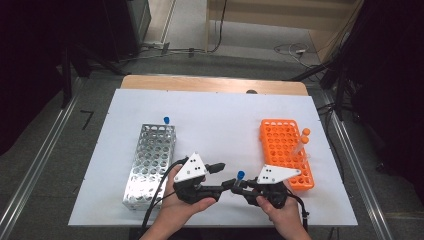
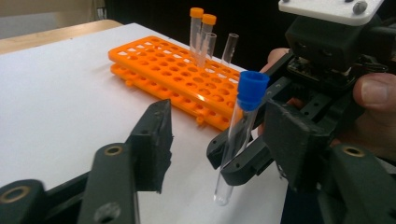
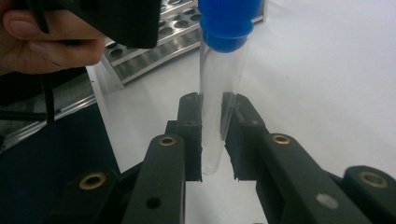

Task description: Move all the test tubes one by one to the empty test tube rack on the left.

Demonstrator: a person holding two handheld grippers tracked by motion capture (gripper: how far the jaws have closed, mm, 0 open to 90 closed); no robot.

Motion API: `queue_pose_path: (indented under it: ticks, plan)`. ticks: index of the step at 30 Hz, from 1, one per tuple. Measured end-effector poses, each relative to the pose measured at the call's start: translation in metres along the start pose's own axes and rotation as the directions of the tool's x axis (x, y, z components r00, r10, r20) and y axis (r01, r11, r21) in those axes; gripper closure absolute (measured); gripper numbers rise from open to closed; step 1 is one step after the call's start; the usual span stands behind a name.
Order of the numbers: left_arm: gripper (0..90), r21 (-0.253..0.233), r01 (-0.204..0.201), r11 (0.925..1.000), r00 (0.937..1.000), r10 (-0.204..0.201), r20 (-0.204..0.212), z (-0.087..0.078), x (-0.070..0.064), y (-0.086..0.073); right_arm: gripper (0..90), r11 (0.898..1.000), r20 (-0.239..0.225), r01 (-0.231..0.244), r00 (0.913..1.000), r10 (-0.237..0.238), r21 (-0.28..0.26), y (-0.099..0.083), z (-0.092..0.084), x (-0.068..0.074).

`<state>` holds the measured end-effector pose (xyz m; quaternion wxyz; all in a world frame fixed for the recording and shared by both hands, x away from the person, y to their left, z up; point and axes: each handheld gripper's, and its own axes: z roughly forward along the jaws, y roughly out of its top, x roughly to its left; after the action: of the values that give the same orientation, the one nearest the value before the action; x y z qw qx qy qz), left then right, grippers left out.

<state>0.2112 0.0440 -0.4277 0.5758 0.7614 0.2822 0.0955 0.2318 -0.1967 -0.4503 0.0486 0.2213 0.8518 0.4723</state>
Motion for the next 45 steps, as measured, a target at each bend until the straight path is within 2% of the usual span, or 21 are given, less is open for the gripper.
queue_pose_path:
  ticks: [5, 8, 17, 23, 28, 33, 36, 41, 45]
  plan:
    - [54.4, -0.001, -0.002, 1.0000, 0.9998, 0.002, 0.018, 0.001, -0.002, 0.000, 74.5, 1.000, -0.007, 0.004, 1.0000, -0.004, 0.001, 0.001, 0.001, 0.002]
    - [56.6, 0.003, -0.004, 1.0000, 0.9997, 0.004, 0.023, 0.002, -0.002, 0.000, 74.5, 1.000, -0.008, 0.004, 1.0000, -0.004, 0.000, 0.001, 0.001, 0.003]
    - [59.0, 0.011, -0.012, 0.9999, 0.9989, 0.012, 0.045, 0.007, -0.005, -0.001, 74.5, 1.000, -0.014, 0.005, 0.9999, -0.005, 0.001, 0.001, 0.001, 0.003]
    - [62.4, 0.030, -0.024, 0.9993, 0.9978, 0.022, 0.063, 0.013, -0.009, -0.003, 74.5, 1.000, -0.030, 0.024, 0.9993, -0.024, 0.002, 0.002, 0.003, 0.007]
    - [71.3, 0.035, -0.026, 0.9990, 0.9968, 0.023, 0.076, 0.015, -0.010, -0.003, 74.5, 0.999, -0.039, 0.034, 0.9987, -0.034, 0.002, 0.003, 0.004, 0.011]
    - [76.6, 0.034, -0.050, 0.9981, 0.9975, 0.048, 0.052, 0.015, -0.012, -0.004, 74.2, 1.000, -0.054, 0.025, 0.9982, -0.025, 0.001, 0.002, 0.005, 0.009]
    - [77.0, 0.025, -0.050, 0.9984, 0.9981, 0.049, 0.038, 0.013, -0.012, -0.003, 71.9, 1.000, -0.068, 0.015, 0.9976, -0.016, -0.005, 0.001, 0.005, 0.007]
    - [77.1, 0.000, -0.039, 0.9993, 0.9992, 0.039, 0.013, 0.005, -0.006, 0.001, 40.0, 1.000, -0.089, 0.006, 0.9960, -0.008, -0.027, -0.002, 0.000, 0.003]
    - [77.1, -0.016, -0.026, 0.9995, 0.9995, 0.026, -0.019, -0.005, 0.001, 0.003, 20.1, 0.998, -0.090, 0.002, 0.9959, -0.007, -0.055, -0.007, -0.012, -0.003]
